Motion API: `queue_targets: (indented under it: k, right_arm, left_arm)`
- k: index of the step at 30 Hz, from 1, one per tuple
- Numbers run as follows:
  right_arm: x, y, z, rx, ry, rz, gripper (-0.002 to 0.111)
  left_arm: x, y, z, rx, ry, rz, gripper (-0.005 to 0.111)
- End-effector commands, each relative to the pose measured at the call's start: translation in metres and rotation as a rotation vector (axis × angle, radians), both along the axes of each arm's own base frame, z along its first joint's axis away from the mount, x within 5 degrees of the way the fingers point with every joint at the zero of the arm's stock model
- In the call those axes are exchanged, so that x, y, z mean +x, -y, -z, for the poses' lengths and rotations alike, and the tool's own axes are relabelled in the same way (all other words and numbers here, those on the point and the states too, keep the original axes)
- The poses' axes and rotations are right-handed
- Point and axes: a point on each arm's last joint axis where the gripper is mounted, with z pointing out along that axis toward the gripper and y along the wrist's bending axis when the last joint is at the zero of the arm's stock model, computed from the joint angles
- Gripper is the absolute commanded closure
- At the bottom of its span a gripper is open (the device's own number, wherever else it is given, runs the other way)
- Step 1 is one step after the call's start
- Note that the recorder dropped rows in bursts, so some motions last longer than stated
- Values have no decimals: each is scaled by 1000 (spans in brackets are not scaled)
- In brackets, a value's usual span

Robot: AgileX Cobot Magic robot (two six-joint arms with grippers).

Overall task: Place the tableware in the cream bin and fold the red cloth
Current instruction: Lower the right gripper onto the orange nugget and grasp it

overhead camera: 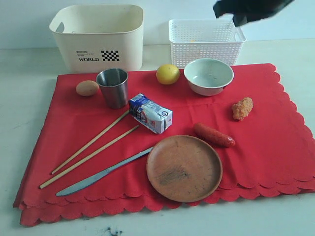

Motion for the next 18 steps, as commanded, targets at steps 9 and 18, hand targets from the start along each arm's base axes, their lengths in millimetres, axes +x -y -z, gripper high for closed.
queue_targets:
  k: [9, 18]
  right_arm:
    - [-51, 18, 91, 10, -149, 151, 106]
    - [-41, 24, 139, -9, -233, 350, 58]
  left_arm:
    - [-1, 0, 0, -8, 6, 5, 102]
    - [-1, 0, 0, -8, 6, 5, 102]
